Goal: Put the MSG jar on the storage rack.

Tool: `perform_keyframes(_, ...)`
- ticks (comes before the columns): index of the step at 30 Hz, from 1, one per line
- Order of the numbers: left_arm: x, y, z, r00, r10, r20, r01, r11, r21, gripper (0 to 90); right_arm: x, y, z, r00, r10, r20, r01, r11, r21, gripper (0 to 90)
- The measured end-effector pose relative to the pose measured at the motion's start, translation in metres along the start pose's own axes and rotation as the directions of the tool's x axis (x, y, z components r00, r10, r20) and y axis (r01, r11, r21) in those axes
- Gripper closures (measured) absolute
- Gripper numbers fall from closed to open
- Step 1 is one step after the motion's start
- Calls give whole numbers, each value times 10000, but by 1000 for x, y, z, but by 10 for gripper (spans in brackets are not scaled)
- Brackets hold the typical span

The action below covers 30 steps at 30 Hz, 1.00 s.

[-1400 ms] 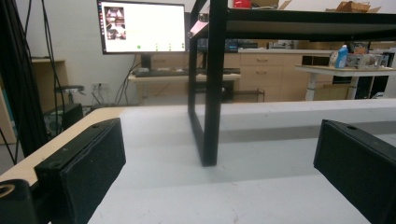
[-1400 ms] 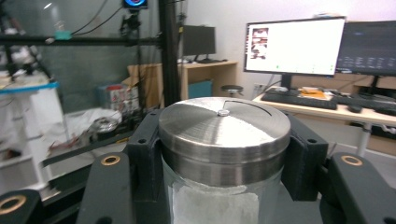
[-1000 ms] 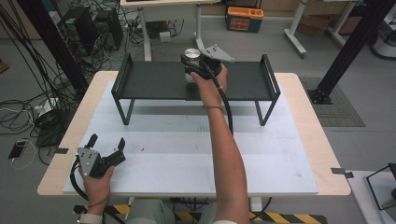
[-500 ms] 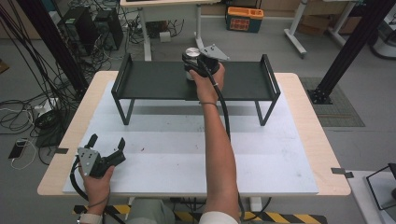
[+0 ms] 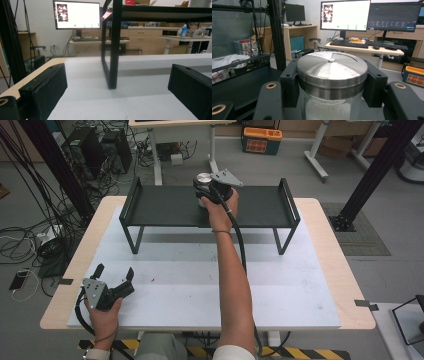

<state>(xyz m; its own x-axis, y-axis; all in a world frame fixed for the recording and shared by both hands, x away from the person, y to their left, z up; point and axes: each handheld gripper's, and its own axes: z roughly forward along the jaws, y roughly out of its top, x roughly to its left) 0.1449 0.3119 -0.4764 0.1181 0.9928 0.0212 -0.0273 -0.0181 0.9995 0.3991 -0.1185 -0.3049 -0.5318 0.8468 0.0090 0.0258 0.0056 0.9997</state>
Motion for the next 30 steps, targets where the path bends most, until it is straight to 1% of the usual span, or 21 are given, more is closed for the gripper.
perform_keyframes(4,0,0,0,10000,-12,-1,12,10000,2,26,-1,-2,-1,10000,96,-10,-96,9999,-83,415)
perform_keyframes(8,0,0,0,10000,-11,0,11,10000,-7,26,-1,-3,-1,10000,92,-33,-92,9999,-113,412)
perform_keyframes(9,0,0,0,10000,-11,4,11,10000,-8,25,-2,-4,0,9999,123,-58,-124,9998,-141,400)
perform_keyframes(10,0,0,0,10000,-6,5,6,10000,-7,26,-1,-6,0,9996,289,-56,-290,9991,-300,323)
perform_keyframes(11,0,0,0,10000,-16,5,16,10000,-7,26,-1,-6,0,9996,289,-56,-290,9991,-300,323)
perform_keyframes(12,0,0,0,10000,-12,3,12,10000,-8,26,0,-7,0,9988,480,-72,-483,9981,-388,253)
perform_keyframes(14,0,0,0,10000,-14,-3,14,10000,-21,26,2,-5,-1,9992,390,-14,-391,9987,-330,205)
perform_keyframes(15,0,0,0,10000,-7,-2,7,10000,-16,26,2,-5,-1,9992,390,-14,-391,9987,-330,205)
perform_keyframes(18,0,0,0,10000,-7,7,7,10000,-15,25,4,-3,-2,9991,426,57,-425,9990,-169,128)
perform_keyframes(20,0,0,0,10000,-17,5,17,10000,-11,26,4,-2,-3,9992,409,28,-408,9991,-124,126)
perform_keyframes(21,0,0,0,10000,-9,4,9,10000,9,26,6,0,-4,9997,229,91,-228,9997,-99,108)
perform_keyframes(22,0,0,0,10000,-17,6,17,10000,3,26,7,1,-5,9998,167,84,-166,9998,-117,107)
perform_keyframes(25,0,0,0,10000,-19,0,19,10000,10,26,7,2,-6,9999,135,46,-134,9998,-160,102)
perform_keyframes(27,0,0,0,10000,-25,0,25,10000,11,26,8,4,-9,9999,143,18,-143,9998,-172,88)
perform_keyframes(30,0,0,0,10000,-10,2,10,10000,4,26,7,7,-16,10000,-60,-41,59,9998,-206,72)
